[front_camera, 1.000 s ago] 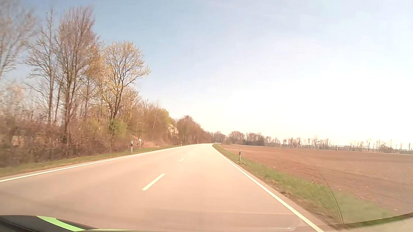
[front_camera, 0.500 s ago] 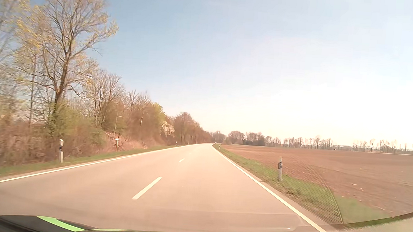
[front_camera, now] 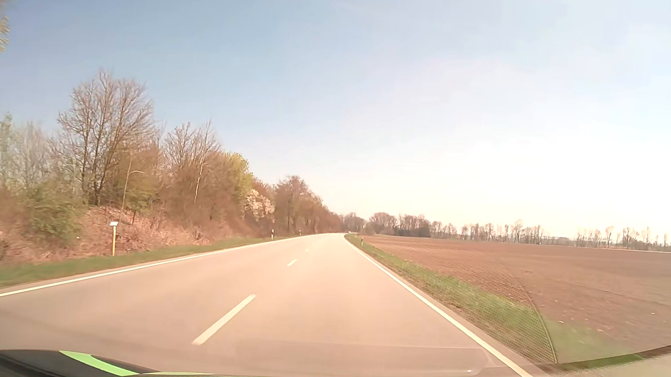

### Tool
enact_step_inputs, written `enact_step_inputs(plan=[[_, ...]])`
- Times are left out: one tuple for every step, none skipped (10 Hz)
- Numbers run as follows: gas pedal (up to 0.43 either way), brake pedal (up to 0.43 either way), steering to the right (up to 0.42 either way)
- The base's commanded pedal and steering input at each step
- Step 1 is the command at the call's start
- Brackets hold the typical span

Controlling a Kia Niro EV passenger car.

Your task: Follow the waypoints while adhering to traffic rules and regulations

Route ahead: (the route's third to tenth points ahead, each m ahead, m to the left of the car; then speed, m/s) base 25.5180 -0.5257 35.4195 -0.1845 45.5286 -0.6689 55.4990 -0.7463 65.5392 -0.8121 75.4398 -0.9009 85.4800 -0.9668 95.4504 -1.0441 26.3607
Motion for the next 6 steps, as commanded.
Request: enact_step_inputs(plan=[[0.189, 0.0, 0.002], [0.189, 0.0, 0.002], [0.189, 0.0, 0.002], [0.189, 0.0, 0.002], [0.189, 0.0, 0.002], [0.189, 0.0, 0.002]])
